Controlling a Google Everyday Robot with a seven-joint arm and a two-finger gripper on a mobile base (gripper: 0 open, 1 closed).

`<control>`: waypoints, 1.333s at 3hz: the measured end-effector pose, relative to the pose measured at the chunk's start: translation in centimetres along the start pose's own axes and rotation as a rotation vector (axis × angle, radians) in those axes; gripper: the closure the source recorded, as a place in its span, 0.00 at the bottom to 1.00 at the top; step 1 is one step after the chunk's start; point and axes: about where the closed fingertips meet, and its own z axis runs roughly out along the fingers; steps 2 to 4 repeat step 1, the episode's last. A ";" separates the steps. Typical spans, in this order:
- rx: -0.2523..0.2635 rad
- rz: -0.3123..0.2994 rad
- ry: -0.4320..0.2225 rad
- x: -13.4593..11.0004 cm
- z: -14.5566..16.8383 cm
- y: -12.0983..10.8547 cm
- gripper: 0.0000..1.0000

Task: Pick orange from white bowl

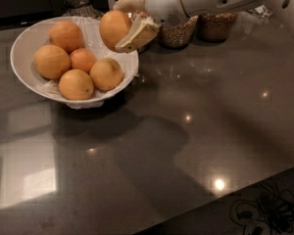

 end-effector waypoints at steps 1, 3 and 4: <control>-0.001 0.000 0.000 0.0 0.1 0.0 1.00; -0.001 0.000 0.000 0.0 0.1 0.0 1.00; -0.001 0.000 0.000 0.0 0.1 0.0 1.00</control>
Offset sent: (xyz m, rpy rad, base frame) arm 0.0000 0.0000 0.0000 0.0000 0.0000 0.0000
